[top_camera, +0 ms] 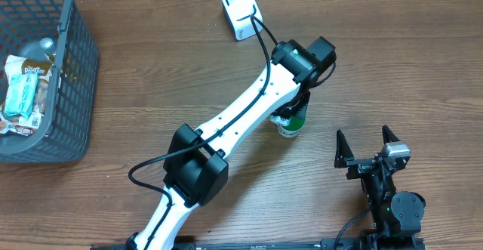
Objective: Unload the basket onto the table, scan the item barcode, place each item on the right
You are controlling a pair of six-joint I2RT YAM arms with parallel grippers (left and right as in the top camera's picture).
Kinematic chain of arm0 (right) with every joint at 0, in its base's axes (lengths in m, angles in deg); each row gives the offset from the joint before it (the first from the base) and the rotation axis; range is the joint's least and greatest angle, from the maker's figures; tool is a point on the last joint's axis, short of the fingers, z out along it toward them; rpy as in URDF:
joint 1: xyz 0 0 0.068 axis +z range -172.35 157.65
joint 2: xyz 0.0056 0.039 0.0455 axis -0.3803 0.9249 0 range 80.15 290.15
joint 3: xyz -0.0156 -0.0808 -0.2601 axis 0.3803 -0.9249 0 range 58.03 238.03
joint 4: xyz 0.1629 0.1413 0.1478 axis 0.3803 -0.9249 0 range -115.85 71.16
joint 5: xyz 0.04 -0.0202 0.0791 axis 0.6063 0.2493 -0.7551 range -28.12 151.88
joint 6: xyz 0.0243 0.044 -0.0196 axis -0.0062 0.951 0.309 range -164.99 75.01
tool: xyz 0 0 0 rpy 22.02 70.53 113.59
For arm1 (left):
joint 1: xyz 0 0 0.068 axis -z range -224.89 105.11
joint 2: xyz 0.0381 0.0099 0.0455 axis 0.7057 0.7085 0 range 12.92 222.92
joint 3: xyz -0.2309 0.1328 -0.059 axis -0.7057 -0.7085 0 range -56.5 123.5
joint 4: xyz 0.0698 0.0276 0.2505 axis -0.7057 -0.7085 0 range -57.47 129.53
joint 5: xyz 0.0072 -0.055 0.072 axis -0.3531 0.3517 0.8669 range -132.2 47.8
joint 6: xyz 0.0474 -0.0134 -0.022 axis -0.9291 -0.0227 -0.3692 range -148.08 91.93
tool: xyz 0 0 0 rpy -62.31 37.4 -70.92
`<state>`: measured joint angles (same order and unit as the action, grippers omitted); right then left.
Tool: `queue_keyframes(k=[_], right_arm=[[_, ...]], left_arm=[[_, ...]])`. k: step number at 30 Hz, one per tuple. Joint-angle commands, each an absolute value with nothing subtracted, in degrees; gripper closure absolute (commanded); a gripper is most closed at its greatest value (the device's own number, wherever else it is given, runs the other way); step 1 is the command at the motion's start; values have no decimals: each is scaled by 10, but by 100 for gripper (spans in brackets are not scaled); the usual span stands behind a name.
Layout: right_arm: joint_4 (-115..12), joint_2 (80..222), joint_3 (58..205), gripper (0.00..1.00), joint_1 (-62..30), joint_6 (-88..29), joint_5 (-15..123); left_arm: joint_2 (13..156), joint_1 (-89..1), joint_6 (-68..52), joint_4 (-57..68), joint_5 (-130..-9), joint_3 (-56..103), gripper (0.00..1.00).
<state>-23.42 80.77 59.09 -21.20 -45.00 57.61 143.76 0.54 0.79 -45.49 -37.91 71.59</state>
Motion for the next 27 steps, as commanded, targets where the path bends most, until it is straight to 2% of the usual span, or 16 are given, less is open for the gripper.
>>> queue_keyframes(k=[1,5,19,27], right_arm=[[-233,803,585,0,-215,-453,577],[-233,803,585,0,-215,-453,577],[-233,803,585,0,-215,-453,577],[-233,803,585,0,-215,-453,577]], left_arm=[[1429,7,19,-464,-371,719,96],[1429,-4,33,-471,-318,719,96],[1429,-25,41,-450,-327,685,96],[1429,-16,31,-440,-410,667,96]])
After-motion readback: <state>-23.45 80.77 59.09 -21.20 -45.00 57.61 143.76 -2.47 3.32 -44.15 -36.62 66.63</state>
